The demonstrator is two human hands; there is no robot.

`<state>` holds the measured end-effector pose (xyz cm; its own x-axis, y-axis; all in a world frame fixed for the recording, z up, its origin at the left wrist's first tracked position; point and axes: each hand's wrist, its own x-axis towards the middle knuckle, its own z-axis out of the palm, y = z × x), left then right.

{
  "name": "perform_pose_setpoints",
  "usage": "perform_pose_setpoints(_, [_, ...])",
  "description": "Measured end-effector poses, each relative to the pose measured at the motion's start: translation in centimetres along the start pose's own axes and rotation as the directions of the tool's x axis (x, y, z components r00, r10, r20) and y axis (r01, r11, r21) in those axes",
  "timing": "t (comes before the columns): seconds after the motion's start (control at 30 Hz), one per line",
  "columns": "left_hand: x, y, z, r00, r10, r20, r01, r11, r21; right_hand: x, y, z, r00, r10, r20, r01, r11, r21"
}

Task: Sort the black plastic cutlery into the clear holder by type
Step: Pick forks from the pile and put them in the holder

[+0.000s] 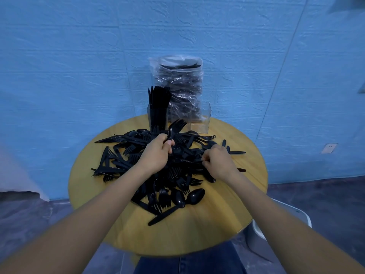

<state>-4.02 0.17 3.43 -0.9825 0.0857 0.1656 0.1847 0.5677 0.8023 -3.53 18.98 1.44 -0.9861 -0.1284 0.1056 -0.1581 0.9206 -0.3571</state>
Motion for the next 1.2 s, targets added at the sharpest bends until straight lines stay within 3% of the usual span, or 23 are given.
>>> perform_pose_setpoints(0.23, [-0.1, 0.2, 0.4, 1.000, 0.002, 0.021, -0.002, 1.000, -0.002, -0.1, 0.2, -0.1, 0.990, 0.005, 0.138, -0.007, 1.000, 0.012])
perform_pose_setpoints(0.5, [-0.2, 0.5, 0.5, 1.000, 0.014, 0.014, -0.015, 0.999, 0.047, 0.0, 0.4, 0.1, 0.998, -0.060, -0.019, 0.059, 0.995, -0.076])
perform_pose_setpoints(0.6, [0.3, 1.0, -0.1, 0.996, 0.073, -0.042, -0.067, 0.989, 0.133, 0.2, 0.8, -1.0, 0.975, -0.174, -0.141, 0.148, 0.974, -0.174])
perform_pose_setpoints(0.7, [0.8, 1.7, -0.4, 0.987, 0.146, -0.072, -0.128, 0.969, 0.210, 0.4, 0.2, -2.7, 0.907, -0.379, -0.183, 0.315, 0.899, -0.304])
perform_pose_setpoints(0.83, [0.8, 2.8, 0.2, 0.979, 0.194, 0.057, -0.201, 0.925, 0.321, 1.0, -0.6, -4.4, 0.772, -0.573, -0.275, 0.458, 0.802, -0.384])
perform_pose_setpoints(0.93, [0.2, 3.1, 1.0, 0.974, 0.124, 0.188, -0.149, 0.981, 0.126, 1.4, -1.2, -5.2, 0.745, -0.603, -0.285, 0.505, 0.789, -0.349])
perform_pose_setpoints(1.03, [0.0, 3.2, 1.2, 0.972, 0.072, 0.222, -0.062, 0.997, -0.052, 1.5, -1.2, -5.5, 0.755, -0.586, -0.294, 0.506, 0.806, -0.309])
perform_pose_setpoints(1.1, [-0.1, 3.2, 1.0, 0.974, 0.056, 0.221, -0.028, 0.991, -0.129, 1.4, -1.0, -5.5, 0.769, -0.557, -0.313, 0.510, 0.831, -0.223])
perform_pose_setpoints(1.2, [-0.3, 3.3, 0.6, 0.979, 0.037, 0.199, 0.006, 0.977, -0.211, 1.3, -0.6, -5.4, 0.777, -0.434, -0.455, 0.488, 0.873, 0.001])
